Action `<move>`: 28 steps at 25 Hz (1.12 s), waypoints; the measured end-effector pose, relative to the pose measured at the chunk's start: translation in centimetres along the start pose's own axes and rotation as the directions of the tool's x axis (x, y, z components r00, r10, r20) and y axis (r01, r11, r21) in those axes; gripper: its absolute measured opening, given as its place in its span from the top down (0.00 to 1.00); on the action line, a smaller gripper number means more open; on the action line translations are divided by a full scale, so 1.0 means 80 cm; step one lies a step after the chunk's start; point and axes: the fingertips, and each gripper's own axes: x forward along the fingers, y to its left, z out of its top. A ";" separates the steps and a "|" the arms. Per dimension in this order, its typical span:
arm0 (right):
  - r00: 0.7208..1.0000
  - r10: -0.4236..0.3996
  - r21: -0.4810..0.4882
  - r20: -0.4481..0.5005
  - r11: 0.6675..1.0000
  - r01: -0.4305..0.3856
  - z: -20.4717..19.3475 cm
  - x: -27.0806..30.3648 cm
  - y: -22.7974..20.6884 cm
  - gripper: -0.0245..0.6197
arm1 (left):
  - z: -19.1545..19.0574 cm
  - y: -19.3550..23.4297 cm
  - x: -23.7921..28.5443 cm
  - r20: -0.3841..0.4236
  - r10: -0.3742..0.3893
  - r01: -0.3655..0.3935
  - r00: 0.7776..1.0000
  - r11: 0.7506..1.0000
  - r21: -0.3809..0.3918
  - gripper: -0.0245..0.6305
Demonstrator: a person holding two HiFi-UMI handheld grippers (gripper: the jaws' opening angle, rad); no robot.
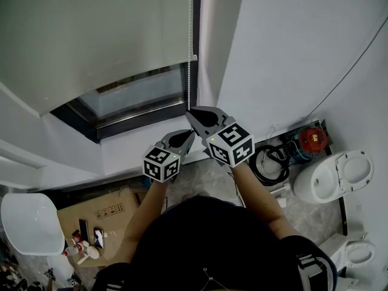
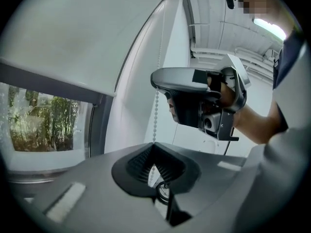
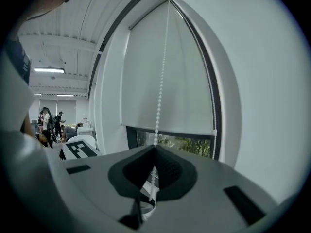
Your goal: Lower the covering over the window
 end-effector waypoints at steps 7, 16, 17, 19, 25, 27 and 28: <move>0.998 0.008 0.044 -0.067 0.999 -0.006 -0.047 0.007 0.001 0.94 | -0.047 0.005 0.002 -0.070 0.007 -0.011 0.997 0.999 -0.053 0.95; 0.998 0.011 0.048 -0.068 0.999 -0.008 -0.050 0.004 0.001 0.94 | -0.050 0.005 0.002 -0.071 0.012 -0.016 0.997 0.998 -0.055 0.95; 0.998 0.010 0.049 -0.068 0.999 -0.006 -0.051 0.004 0.000 0.94 | -0.050 0.005 0.002 -0.070 0.014 -0.017 0.997 0.998 -0.053 0.95; 0.998 0.003 0.053 -0.066 0.999 0.000 -0.051 0.005 -0.001 0.94 | -0.051 0.007 0.002 -0.067 0.021 -0.024 0.998 0.999 -0.044 0.95; 0.998 -0.014 0.067 -0.055 0.998 0.017 -0.049 0.002 -0.003 0.94 | -0.048 0.005 -0.001 -0.053 0.039 -0.040 0.998 0.999 -0.013 0.94; 0.998 -0.022 0.062 -0.051 0.998 0.025 -0.046 0.000 -0.004 0.94 | -0.045 0.004 -0.003 -0.037 0.048 -0.048 0.998 0.999 0.011 0.94; 0.998 -0.026 0.060 -0.051 0.998 0.029 -0.046 0.000 -0.004 0.94 | -0.043 0.003 -0.006 -0.021 0.048 -0.048 0.999 0.999 0.017 0.93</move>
